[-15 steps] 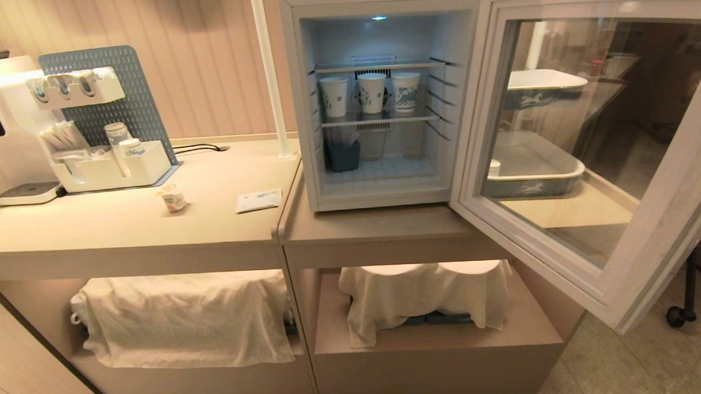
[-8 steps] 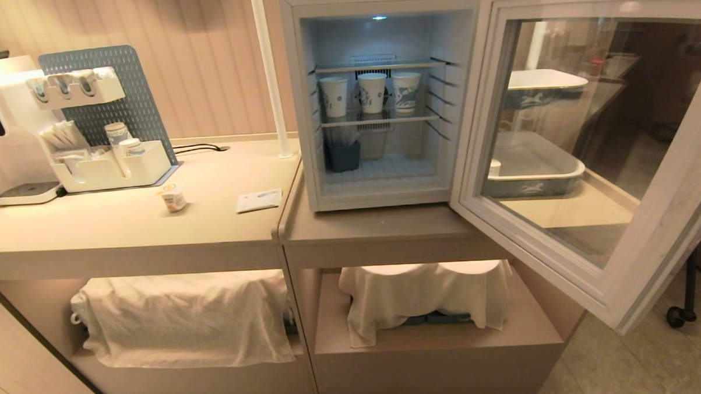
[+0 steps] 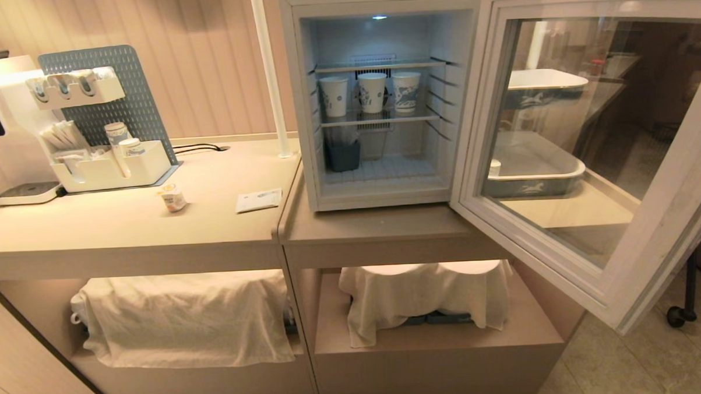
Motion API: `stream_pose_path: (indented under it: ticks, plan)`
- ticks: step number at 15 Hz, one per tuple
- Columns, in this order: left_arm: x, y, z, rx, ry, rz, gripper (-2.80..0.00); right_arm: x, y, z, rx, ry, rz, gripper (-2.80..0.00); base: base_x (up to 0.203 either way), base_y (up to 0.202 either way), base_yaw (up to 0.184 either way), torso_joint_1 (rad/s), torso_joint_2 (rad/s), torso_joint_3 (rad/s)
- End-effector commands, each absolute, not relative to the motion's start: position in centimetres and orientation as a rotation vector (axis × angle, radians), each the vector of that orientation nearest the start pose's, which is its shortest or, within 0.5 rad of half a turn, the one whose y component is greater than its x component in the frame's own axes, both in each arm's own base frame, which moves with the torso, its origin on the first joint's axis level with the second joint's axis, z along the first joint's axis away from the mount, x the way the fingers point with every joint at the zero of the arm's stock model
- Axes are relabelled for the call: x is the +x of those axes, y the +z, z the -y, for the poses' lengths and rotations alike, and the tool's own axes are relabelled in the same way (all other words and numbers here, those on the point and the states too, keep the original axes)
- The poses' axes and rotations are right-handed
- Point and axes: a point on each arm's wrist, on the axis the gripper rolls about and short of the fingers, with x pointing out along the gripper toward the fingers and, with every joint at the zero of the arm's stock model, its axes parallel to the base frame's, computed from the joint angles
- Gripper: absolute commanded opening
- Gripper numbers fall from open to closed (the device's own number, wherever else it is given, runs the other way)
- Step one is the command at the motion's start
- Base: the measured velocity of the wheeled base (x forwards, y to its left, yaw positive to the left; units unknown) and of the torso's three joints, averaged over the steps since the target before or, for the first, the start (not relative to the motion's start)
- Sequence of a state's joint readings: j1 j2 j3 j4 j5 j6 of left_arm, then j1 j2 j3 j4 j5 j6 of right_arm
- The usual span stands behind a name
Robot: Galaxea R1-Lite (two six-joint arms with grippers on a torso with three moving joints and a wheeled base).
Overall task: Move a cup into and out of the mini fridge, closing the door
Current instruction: Close the freezer door
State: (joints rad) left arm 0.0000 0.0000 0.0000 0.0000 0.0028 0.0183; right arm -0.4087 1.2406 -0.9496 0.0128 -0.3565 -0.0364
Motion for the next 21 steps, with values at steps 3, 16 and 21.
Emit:
stream_pose_path:
  ticks: [3, 16, 21]
  plan:
    - [-2.3, 7.6, 0.0, 0.018, 0.003, -0.001, -2.8, 19.4, 26.3, 8.9, 0.158, -0.694, -0.339, -2.8, 0.0, 0.0, 0.0, 0.0, 0.0, 0.0]
    - [-2.3, 7.5, 0.0, 0.018, 0.003, 0.0, -2.8, 20.6, 25.5, 5.7, 0.488, -0.376, -0.341, -2.8, 0.0, 0.0, 0.0, 0.0, 0.0, 0.0]
    - [-2.3, 7.6, 0.0, 0.018, 0.003, -0.001, -2.8, 21.0, 25.6, 4.4, 0.541, -0.315, -0.342, -2.8, 0.0, 0.0, 0.0, 0.0, 0.0, 0.0]
